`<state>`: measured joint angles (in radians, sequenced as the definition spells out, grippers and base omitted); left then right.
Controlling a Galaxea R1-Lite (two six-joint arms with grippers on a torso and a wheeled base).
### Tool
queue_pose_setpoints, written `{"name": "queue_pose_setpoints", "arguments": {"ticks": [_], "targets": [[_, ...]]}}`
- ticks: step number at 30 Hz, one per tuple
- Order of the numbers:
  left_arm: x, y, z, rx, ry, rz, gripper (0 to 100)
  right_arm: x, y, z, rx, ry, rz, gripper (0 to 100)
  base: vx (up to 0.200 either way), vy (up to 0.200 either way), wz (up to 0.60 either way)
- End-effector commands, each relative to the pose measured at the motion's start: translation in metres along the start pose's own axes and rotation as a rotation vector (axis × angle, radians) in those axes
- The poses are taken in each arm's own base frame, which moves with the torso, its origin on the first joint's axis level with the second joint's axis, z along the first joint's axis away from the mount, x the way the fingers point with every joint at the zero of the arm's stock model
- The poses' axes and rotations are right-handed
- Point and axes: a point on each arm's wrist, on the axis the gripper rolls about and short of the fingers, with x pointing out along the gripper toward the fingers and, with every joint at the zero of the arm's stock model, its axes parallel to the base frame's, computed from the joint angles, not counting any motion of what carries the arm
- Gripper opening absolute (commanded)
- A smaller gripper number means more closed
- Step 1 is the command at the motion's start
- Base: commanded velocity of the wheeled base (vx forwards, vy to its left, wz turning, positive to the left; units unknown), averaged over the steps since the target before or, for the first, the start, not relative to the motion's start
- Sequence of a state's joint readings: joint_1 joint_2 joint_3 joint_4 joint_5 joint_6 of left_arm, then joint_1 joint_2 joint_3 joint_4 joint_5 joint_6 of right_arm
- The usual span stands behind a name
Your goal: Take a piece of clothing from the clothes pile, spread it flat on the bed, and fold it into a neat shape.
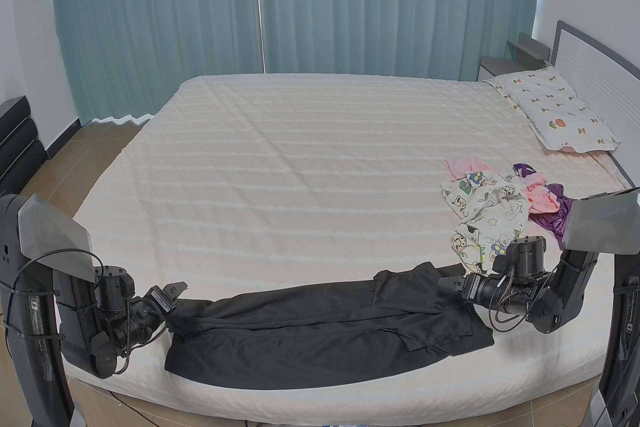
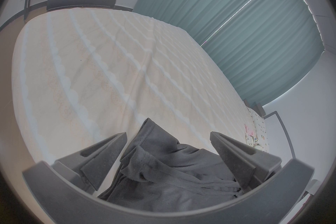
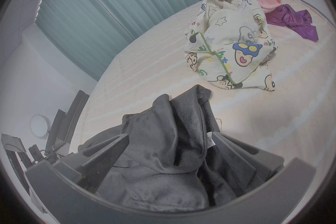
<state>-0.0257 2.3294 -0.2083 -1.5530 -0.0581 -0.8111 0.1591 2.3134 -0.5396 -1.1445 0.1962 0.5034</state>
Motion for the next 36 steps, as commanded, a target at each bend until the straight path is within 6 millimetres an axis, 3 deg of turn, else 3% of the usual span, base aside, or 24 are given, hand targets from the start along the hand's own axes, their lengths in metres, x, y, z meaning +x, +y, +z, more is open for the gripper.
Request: {"name": "queue_pose_setpoints", "arguments": {"ticks": [1,7,12,20,32,33,36], "targets": [[-0.002,0.000,0.000,0.000,-0.004,-0.005,100,-0.003,0.002,0.002,-0.001,-0.007,0.003,100,-0.200,0.000,0.00],[-0.002,0.001,-0.002,0.000,0.004,0.002,100,-0.003,-0.001,0.004,0.006,-0.015,-0.005,100,-0.200,0.000,0.00],[-0.003,0.001,-0.005,0.004,0.022,0.004,100,-0.003,-0.002,0.005,0.009,-0.019,-0.008,100,0.000,0.000,0.00],[0.004,0.003,-0.028,0.078,0.104,0.029,100,-0.003,-0.002,0.004,0.009,-0.015,-0.007,100,0.000,0.000,0.00],[0.005,0.009,-0.033,0.103,0.121,0.054,100,-0.002,-0.002,0.004,0.009,-0.016,-0.007,100,0.000,0.000,0.00],[0.005,0.009,-0.033,0.109,0.122,0.057,0,-0.002,-0.002,0.004,0.009,-0.016,-0.007,100,0.000,0.000,0.00],[0.001,0.012,-0.034,0.117,0.121,0.084,0,-0.002,-0.003,0.004,0.008,-0.014,-0.008,100,0.000,0.000,0.00]]}}
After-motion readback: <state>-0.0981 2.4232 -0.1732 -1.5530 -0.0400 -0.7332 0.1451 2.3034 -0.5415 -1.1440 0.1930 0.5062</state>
